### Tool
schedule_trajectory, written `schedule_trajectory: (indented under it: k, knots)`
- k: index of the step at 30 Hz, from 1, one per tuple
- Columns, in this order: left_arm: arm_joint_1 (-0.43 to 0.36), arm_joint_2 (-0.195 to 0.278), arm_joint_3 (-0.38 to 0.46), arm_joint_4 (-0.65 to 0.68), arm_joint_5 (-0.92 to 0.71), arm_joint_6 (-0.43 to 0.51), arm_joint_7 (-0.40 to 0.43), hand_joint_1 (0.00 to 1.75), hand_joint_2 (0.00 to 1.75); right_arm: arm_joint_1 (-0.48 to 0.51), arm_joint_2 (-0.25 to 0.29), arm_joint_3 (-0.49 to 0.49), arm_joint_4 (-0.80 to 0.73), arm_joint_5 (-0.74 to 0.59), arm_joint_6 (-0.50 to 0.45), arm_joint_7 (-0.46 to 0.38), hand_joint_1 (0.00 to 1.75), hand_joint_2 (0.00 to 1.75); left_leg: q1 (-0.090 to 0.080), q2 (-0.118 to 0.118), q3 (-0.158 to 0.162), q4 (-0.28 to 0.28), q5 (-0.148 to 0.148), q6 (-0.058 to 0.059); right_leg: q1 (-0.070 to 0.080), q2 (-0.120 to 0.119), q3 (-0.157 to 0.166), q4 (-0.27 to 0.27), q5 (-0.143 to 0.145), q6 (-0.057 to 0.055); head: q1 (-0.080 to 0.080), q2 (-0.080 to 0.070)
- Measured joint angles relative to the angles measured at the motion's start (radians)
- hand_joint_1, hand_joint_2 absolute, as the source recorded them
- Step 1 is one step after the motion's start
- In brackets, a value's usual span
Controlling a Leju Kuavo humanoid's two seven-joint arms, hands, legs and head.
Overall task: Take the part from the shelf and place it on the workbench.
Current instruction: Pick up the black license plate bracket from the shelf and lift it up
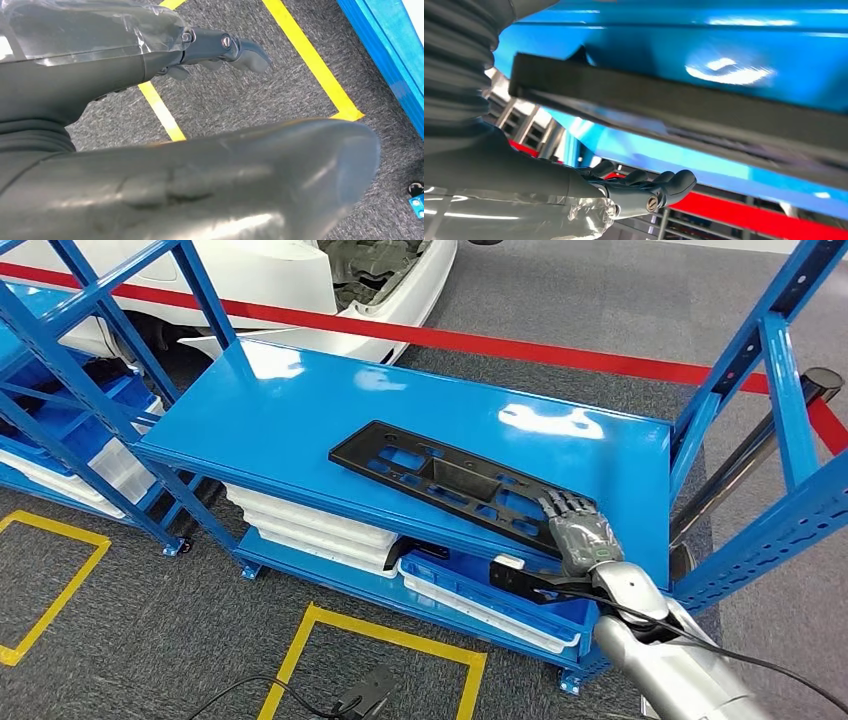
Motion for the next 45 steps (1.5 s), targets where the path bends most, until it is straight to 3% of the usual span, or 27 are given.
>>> schedule_trajectory:
  k: [9,17,25,37,45]
  knots:
    - [0.000,0.000,0.000,0.000,0.001,-0.004,0.001,0.00,0.00,0.000,-0.010,0.022,0.050,0.029,-0.010,0.029,0.00,1.75,0.000,0.000,0.000,0.000,0.000,0.000,0.000,0.000,0.000,0.000,0.000,0.000,0.000,0.000]
    - [0.000,0.000,0.000,0.000,0.001,0.002,0.004,0.00,0.00,0.006,-0.018,0.025,0.086,0.085,-0.139,0.073,0.00,1.75,0.000,0.000,0.000,0.000,0.000,0.000,0.000,0.000,0.000,0.000,0.000,0.000,0.000,0.000]
    - [-0.001,0.000,-0.001,0.000,0.001,0.004,0.010,0.00,0.00,0.011,-0.019,0.024,0.102,0.093,-0.164,0.079,0.00,1.75,0.000,0.000,0.000,0.000,0.000,0.000,0.000,0.000,0.000,-0.001,0.000,0.000,0.000,0.000]
    - [-0.003,-0.002,-0.017,0.000,-0.033,-0.002,0.020,0.00,0.00,0.057,-0.034,-0.011,0.106,0.116,-0.333,0.055,0.00,1.75,0.000,0.000,0.000,0.001,0.000,0.000,0.000,0.000,0.000,-0.001,0.001,0.001,0.000,0.000]
    - [-0.006,-0.002,-0.024,0.000,-0.034,-0.002,0.020,0.00,0.00,0.061,-0.034,-0.032,0.106,0.113,-0.339,0.048,0.00,1.75,0.000,0.000,0.000,0.001,0.000,0.000,0.000,0.000,0.000,-0.001,0.001,0.001,0.000,0.000]
